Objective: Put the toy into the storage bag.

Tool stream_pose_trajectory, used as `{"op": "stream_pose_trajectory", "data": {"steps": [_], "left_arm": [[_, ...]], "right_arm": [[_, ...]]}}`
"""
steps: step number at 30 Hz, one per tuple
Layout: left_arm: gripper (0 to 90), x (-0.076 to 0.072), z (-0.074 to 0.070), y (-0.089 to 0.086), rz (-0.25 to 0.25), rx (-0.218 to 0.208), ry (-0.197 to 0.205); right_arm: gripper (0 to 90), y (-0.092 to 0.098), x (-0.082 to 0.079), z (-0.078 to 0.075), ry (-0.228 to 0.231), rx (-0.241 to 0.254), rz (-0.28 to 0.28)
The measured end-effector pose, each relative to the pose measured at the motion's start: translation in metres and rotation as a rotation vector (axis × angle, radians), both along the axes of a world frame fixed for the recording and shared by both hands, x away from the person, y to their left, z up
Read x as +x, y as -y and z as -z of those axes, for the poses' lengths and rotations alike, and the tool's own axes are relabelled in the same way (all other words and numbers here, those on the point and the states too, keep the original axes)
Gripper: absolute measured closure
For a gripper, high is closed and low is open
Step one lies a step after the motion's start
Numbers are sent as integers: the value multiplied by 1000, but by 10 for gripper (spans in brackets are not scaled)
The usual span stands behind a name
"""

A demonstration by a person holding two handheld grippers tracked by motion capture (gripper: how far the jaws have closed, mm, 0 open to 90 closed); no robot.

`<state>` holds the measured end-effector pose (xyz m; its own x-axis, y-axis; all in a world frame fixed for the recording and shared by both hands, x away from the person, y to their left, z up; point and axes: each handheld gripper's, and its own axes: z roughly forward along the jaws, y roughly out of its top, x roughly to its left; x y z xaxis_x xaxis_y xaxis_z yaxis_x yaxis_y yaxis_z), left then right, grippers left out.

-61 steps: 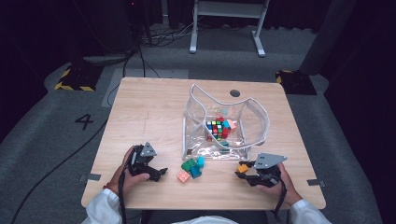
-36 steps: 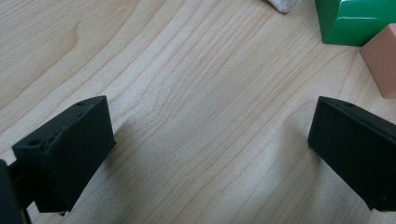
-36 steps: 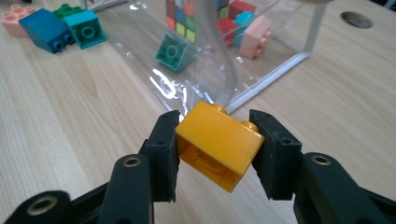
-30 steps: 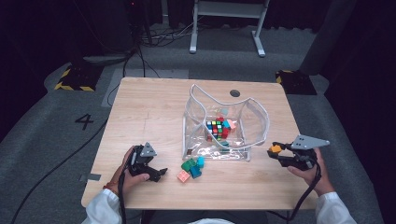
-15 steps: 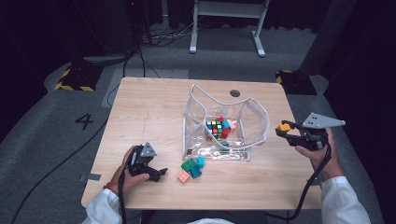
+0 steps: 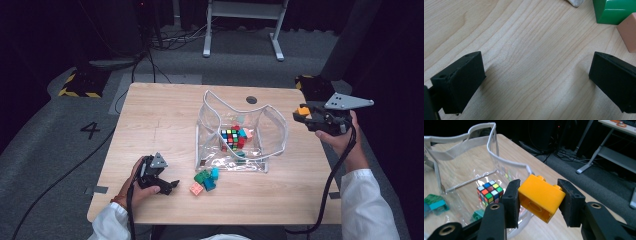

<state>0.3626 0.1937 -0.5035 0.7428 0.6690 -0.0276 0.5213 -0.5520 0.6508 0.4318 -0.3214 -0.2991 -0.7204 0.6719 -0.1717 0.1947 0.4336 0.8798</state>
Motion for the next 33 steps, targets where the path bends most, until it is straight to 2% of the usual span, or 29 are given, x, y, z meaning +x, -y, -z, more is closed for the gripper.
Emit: {"op": "stream_pose_trajectory", "data": {"steps": [3,8,12,15,23,25,33], "left_arm": [[4,0,0,0,0,0,0],[4,0,0,0,0,0,0],[4,0,0,0,0,0,0],[4,0,0,0,0,0,0],[4,0,0,0,0,0,0],[4,0,0,0,0,1,1],[4,0,0,0,1,0,0]], "right_arm": [[553,-8,6,-8,11,7,-20],[553,-27,14,-12,-6,-8,-52],[552,-44,20,-8,-19,-23,-76],[552,-55,22,-5,-34,-15,-94],[552,-82,25,4,-57,-35,-198],[552,-90,26,8,-55,-51,-232],[552,-112,31,19,-78,-173,-283]]}}
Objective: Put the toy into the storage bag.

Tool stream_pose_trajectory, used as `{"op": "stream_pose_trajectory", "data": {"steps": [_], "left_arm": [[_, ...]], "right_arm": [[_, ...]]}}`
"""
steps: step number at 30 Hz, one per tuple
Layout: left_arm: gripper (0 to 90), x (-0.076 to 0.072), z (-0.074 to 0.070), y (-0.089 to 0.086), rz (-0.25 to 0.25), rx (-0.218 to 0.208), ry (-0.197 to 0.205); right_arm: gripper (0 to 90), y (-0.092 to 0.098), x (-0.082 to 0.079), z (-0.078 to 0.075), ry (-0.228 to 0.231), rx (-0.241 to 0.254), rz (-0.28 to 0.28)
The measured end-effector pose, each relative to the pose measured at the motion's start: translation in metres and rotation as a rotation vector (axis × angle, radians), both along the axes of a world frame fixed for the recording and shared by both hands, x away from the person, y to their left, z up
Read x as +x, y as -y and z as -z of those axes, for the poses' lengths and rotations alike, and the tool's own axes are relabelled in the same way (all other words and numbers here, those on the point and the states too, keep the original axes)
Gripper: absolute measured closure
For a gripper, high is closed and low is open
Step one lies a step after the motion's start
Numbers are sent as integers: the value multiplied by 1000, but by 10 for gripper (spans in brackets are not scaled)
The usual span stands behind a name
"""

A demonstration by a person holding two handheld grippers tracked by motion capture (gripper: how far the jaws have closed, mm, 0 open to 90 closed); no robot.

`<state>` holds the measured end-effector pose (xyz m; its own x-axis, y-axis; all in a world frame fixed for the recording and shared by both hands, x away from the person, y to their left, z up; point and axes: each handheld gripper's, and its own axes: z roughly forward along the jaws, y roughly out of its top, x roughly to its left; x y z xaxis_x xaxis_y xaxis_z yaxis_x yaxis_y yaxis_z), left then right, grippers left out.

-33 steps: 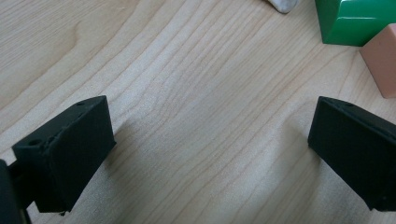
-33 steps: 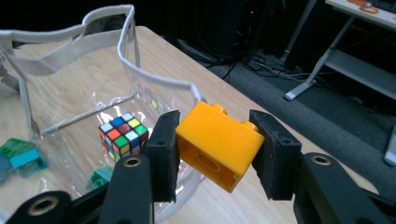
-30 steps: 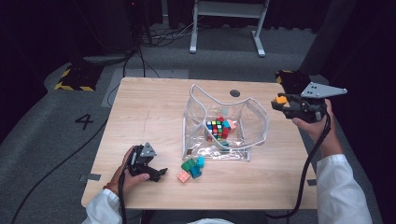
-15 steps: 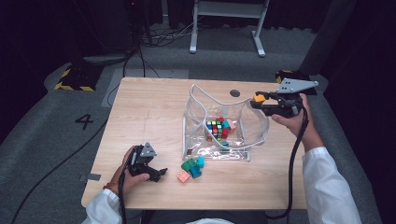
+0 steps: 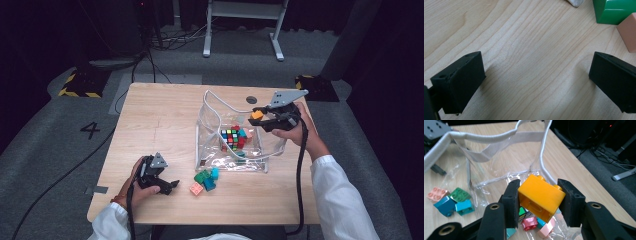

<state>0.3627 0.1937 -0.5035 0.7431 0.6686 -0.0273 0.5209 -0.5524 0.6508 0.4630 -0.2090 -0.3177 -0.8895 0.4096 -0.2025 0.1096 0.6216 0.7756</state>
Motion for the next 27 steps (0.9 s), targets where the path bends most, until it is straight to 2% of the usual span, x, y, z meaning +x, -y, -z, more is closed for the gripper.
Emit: {"op": "stream_pose_trajectory", "data": {"steps": [4,12,14,16,19,21,27], "left_arm": [[4,0,0,0,0,0,0],[4,0,0,0,-1,0,1],[4,0,0,0,-1,0,0],[4,0,0,0,0,-1,0],[4,0,0,0,0,0,0],[4,0,0,0,-1,0,1],[4,0,0,0,-1,0,0]], "right_arm": [[552,-10,5,5,-14,-57,-16],[551,-25,17,18,-67,-236,-12],[551,-26,22,23,-57,-271,-28],[551,-27,25,28,-73,-294,-32],[550,-28,28,34,-91,-348,-19],[550,-29,29,36,-106,-364,-12],[549,-30,29,39,-120,-497,12]]}}
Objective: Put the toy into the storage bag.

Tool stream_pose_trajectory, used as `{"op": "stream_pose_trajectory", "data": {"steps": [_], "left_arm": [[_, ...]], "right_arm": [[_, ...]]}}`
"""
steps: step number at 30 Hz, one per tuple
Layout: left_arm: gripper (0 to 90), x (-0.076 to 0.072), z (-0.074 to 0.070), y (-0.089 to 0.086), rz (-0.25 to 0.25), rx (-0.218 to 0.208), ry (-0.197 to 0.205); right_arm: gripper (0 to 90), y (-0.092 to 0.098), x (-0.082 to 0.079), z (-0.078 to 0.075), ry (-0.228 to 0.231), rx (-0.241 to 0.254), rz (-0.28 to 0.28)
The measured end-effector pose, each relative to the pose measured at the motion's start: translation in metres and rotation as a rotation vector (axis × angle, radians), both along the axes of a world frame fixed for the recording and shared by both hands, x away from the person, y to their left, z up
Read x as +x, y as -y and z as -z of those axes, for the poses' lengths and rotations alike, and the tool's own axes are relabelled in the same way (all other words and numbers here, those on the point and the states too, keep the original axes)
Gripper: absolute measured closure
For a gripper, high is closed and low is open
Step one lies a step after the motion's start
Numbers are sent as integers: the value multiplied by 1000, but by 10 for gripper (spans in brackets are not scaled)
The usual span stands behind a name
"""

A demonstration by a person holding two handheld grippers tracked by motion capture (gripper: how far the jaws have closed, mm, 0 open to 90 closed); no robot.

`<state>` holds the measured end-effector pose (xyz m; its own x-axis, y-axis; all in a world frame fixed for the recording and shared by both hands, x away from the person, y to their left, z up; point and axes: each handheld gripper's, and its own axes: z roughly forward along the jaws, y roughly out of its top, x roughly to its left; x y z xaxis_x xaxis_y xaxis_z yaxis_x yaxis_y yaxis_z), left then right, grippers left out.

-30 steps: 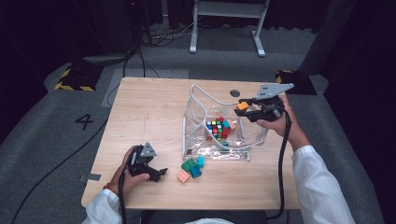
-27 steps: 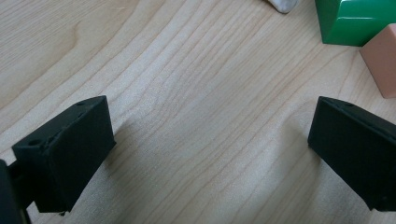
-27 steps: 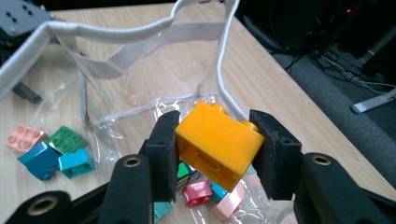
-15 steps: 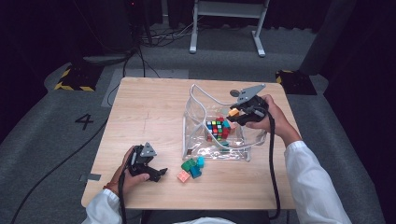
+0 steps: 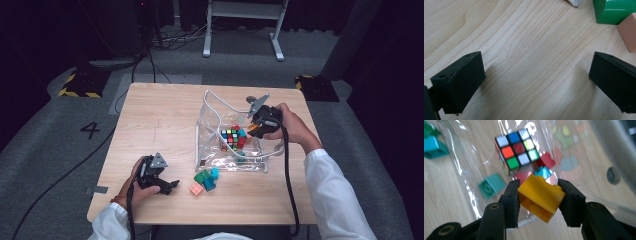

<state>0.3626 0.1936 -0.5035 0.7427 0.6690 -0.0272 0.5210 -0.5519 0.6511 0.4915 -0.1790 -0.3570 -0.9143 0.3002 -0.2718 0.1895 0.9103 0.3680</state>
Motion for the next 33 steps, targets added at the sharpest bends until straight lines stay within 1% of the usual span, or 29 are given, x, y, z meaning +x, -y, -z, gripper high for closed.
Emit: {"op": "stream_pose_trajectory", "data": {"steps": [2,4,7,12,15,16,18,21,23,26,27,29,30,31,32,33], "left_arm": [[4,0,0,0,0,0,0],[4,0,0,0,0,0,0],[4,0,0,0,0,0,0],[4,0,0,0,0,0,0],[4,0,0,0,0,0,0],[4,0,0,0,0,0,0],[4,0,0,0,0,0,0],[4,0,0,0,0,0,1],[4,0,0,0,0,0,0],[4,0,0,0,0,0,0],[4,0,0,0,0,0,0],[4,0,0,0,0,0,0],[4,0,0,0,0,0,0],[4,0,0,0,0,0,0],[4,0,0,0,0,0,0],[4,0,0,0,0,0,0]], "right_arm": [[549,3,0,0,-5,-29,8],[549,9,0,0,-13,-47,22],[549,19,-1,-1,-14,-61,37],[548,34,-7,-3,-11,-40,39],[546,39,-9,-5,1,-13,50],[540,40,-10,-5,6,-2,43],[529,42,-11,-7,7,11,48],[464,43,-14,-8,15,36,51],[460,44,-16,-10,19,78,53],[442,47,-20,-14,34,118,34],[423,48,-22,-16,46,137,36],[397,51,-25,-20,67,156,41],[379,53,-28,-21,70,183,48],[353,56,-30,-23,82,197,50],[339,57,-32,-24,88,207,57],[331,59,-34,-25,94,228,72]]}}
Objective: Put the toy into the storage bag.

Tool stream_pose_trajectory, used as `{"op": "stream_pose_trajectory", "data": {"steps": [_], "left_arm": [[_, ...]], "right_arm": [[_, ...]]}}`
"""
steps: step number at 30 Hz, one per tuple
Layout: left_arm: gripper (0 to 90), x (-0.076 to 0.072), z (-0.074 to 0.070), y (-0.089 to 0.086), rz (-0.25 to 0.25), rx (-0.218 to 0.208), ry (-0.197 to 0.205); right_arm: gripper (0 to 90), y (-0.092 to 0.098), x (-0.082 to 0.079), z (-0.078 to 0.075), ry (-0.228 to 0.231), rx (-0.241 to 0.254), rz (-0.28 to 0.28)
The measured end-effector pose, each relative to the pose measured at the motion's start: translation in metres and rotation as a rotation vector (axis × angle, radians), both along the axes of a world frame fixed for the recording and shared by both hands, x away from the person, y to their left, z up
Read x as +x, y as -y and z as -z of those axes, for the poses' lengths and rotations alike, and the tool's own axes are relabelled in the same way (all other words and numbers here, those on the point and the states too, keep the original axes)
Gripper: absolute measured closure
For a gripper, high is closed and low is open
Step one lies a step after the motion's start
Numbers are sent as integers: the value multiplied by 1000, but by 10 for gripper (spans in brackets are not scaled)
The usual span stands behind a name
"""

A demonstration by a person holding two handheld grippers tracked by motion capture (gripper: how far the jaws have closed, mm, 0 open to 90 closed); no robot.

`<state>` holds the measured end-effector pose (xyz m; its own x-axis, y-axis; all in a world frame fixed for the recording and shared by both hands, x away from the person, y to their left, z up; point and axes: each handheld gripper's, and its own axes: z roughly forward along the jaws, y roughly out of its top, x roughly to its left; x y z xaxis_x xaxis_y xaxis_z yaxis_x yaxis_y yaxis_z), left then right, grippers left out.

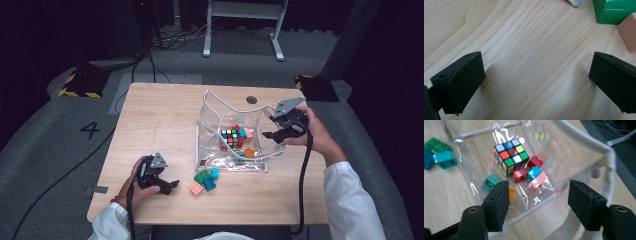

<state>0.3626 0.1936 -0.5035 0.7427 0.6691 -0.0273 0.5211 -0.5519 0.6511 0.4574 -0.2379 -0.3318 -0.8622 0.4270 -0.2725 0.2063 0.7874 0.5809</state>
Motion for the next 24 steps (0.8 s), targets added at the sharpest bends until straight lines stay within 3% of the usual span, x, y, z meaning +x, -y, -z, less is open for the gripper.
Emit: {"op": "stream_pose_trajectory", "data": {"steps": [5,10,13,16,24], "left_arm": [[4,0,0,0,0,0,0],[4,0,0,0,0,0,0],[4,0,0,0,0,0,0],[4,0,0,0,0,0,0],[4,0,0,0,0,0,0]], "right_arm": [[293,11,-11,-8,44,111,41],[272,25,-20,-14,67,188,69],[272,35,-28,-16,70,264,103],[268,45,-34,-17,86,299,119],[272,73,-56,-12,122,333,153]]}}
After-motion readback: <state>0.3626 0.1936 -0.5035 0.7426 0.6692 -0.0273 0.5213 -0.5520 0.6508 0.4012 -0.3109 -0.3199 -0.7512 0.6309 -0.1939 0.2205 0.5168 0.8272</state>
